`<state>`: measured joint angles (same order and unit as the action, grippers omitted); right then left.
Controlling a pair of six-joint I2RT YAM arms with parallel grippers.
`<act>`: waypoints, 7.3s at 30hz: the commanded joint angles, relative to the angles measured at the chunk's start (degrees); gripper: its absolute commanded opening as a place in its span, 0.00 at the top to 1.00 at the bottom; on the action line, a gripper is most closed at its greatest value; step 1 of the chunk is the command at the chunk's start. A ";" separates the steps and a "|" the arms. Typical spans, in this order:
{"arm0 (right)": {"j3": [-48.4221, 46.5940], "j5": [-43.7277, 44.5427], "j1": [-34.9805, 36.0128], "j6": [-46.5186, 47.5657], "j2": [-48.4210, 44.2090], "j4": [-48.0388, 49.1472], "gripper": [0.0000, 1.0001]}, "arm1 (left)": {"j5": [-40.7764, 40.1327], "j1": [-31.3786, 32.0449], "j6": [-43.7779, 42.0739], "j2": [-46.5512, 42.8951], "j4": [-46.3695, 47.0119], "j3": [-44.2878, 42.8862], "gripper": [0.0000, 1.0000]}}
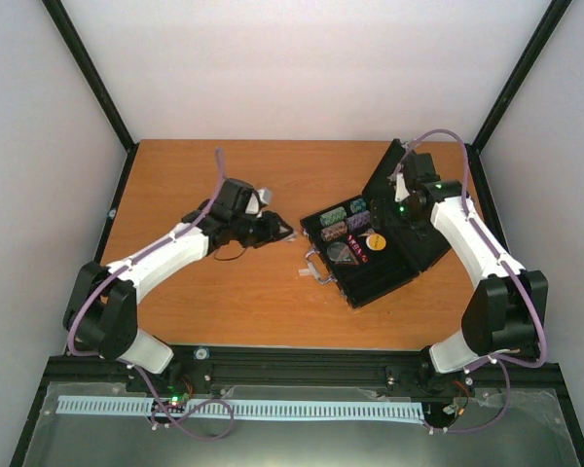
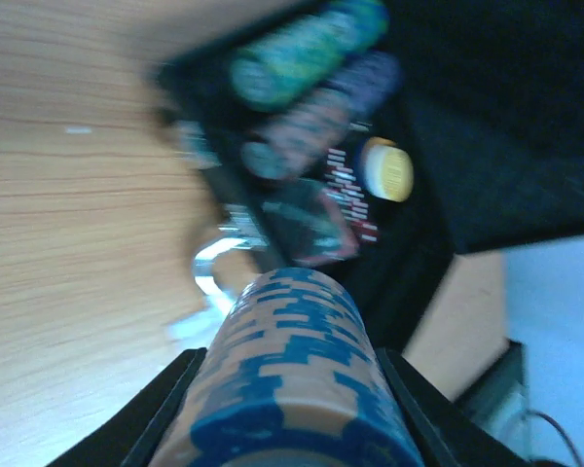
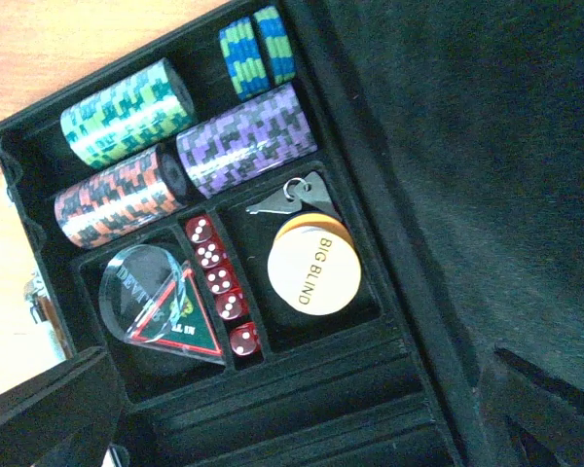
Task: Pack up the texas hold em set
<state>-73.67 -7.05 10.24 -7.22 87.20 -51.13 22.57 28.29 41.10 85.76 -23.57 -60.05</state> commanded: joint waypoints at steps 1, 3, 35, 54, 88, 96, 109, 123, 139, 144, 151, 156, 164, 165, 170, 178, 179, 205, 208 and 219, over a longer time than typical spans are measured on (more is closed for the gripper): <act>-0.05 5.02 -0.44 -2.15 -2.65 1.30 0.00 | 9.76 4.93 5.49 1.36 15.38 -1.03 0.99; -0.17 7.19 -0.48 -2.76 -2.50 1.55 0.00 | 10.93 6.55 6.71 3.50 19.70 -1.74 0.99; -1.15 11.55 -2.29 -1.37 0.09 0.95 0.00 | -1.98 28.91 3.70 42.59 13.06 -40.65 0.99; -0.53 9.43 -2.86 -0.20 1.65 1.56 0.00 | -11.73 29.98 -4.21 45.39 4.50 -41.71 0.71; 3.49 -1.36 -2.64 0.55 -2.16 -0.01 0.00 | -16.09 27.42 -23.91 18.88 -11.27 -26.07 0.00; 9.06 -2.87 7.70 -2.42 -7.74 -1.70 0.00 | -19.72 17.07 -21.79 4.69 -12.91 -12.37 0.00; 16.26 -17.92 17.01 -3.95 -7.42 3.77 0.00 | -22.42 9.44 -17.66 -5.59 -14.06 -0.59 0.00; 14.80 -16.05 22.89 -4.23 3.04 6.40 0.00 | -25.62 9.32 -17.63 -5.17 -14.57 -0.02 0.00; 13.25 19.35 21.46 -7.30 6.77 3.86 0.00 | -25.77 9.06 -17.62 -4.94 -14.58 0.15 0.00; 13.92 18.49 20.61 -5.39 4.50 3.50 0.00 | -25.30 9.06 -17.58 -5.09 -14.52 0.24 0.00; 4.97 0.63 20.87 0.49 -7.06 -1.98 0.00 | -25.58 9.05 -18.05 -5.30 -14.66 0.11 0.00; -11.35 9.98 20.33 -0.38 -6.54 -6.73 0.00 | -24.93 9.06 -17.99 -5.12 -14.36 0.02 0.00; -38.58 25.33 9.46 -6.00 8.60 -12.60 0.00 | -23.17 9.01 -17.62 -5.30 -14.38 -0.50 0.00; -40.29 25.45 7.13 -5.85 10.12 -12.93 0.00 | -22.94 9.05 -17.37 -5.46 -14.36 -0.44 0.00; -41.84 25.57 1.21 -2.72 14.25 -10.24 0.00 | -22.95 9.05 -16.18 -6.31 -14.04 0.66 0.00; -35.41 19.12 -5.16 1.64 16.25 -6.94 0.00 | -24.45 9.05 -15.03 -7.96 -14.31 3.52 0.00; -34.17 18.72 -5.81 2.21 16.05 -6.22 0.00 | -24.51 9.06 -14.94 -8.09 -14.25 3.80 0.00; -15.76 -18.19 -3.71 -3.81 -0.54 -8.81 0.00 | -24.20 9.06 -13.18 -4.76 -12.10 3.29 0.00; -12.11 -20.19 1.76 -6.89 -4.61 -9.21 0.00 | -24.25 9.01 -13.15 -4.22 -12.10 3.03 0.00; -11.33 -18.02 8.12 -9.14 -7.69 -10.06 0.00 | -23.62 9.05 -12.90 -2.41 -13.22 0.74 0.00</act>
<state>-84.64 -26.09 18.31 -15.92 79.11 -60.34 -1.50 37.71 27.27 82.72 -36.95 -56.27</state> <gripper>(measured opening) 0.999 0.998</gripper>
